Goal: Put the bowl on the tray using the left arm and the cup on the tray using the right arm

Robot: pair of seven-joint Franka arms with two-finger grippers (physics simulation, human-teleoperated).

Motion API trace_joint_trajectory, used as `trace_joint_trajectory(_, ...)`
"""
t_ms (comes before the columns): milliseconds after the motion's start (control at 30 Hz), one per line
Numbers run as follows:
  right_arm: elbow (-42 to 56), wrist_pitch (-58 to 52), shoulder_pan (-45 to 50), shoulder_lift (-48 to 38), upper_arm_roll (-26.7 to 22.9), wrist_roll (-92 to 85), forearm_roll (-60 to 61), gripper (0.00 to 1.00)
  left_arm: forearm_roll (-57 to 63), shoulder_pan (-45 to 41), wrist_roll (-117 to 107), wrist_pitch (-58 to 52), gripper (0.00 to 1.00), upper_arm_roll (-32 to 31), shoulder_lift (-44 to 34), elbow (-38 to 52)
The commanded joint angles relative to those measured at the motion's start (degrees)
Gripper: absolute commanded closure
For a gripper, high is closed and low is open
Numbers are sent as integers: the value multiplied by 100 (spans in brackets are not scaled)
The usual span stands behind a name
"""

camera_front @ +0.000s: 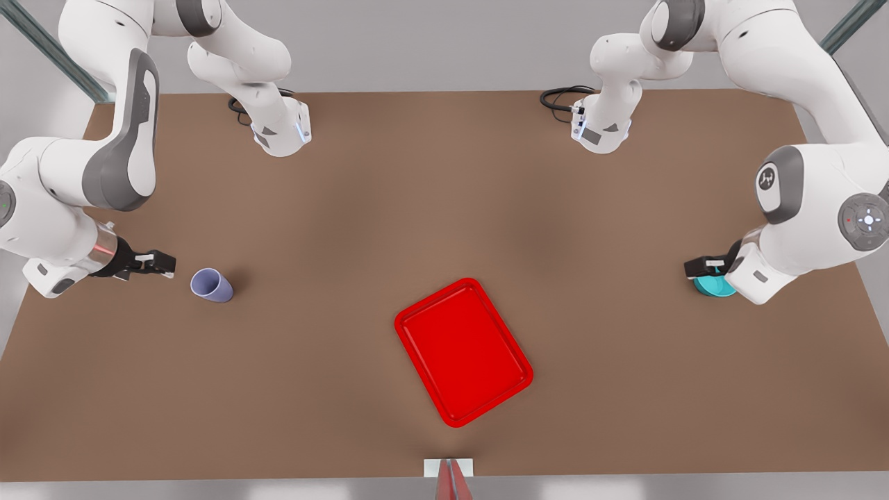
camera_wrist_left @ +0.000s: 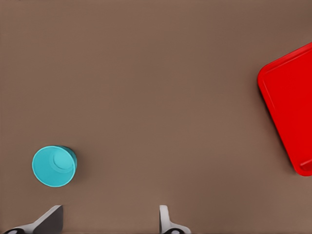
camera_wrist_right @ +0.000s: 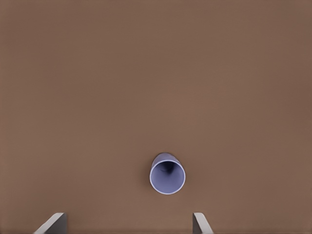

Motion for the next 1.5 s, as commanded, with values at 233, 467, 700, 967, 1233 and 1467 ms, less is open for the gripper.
trace_joint_trajectory(233, -17, 13, 9, 61, 0, -7, 9, 0, -1125, 284, 2021, 1370, 0, 1643, 414, -1580)
trace_joint_trajectory(467, -44, -22, -9, 61, 0, 2, -9, 0, -2382, 970, 4281, 2645, 0, 1907, 1337, -2381)
trace_joint_trajectory(700, 9, 13, -97, 131, 0, -24, -18, 0, -2524, 1322, 4941, 3041, 0, 1925, 1759, -2452)
trace_joint_trajectory(967, -9, 13, -114, 131, 0, -24, -18, 0, -2524, 1445, 4941, 3015, 60, 1916, 2014, -2443)
trace_joint_trajectory(1233, 9, 21, -114, 149, 0, -24, -9, 0, -2533, 1427, 4888, 2997, 75, 1899, 2163, -2443)
trace_joint_trajectory(1467, 18, 21, -106, 184, 0, -24, -9, 0, -2550, 1374, 4774, 2681, 77, 1846, 2102, -2391)
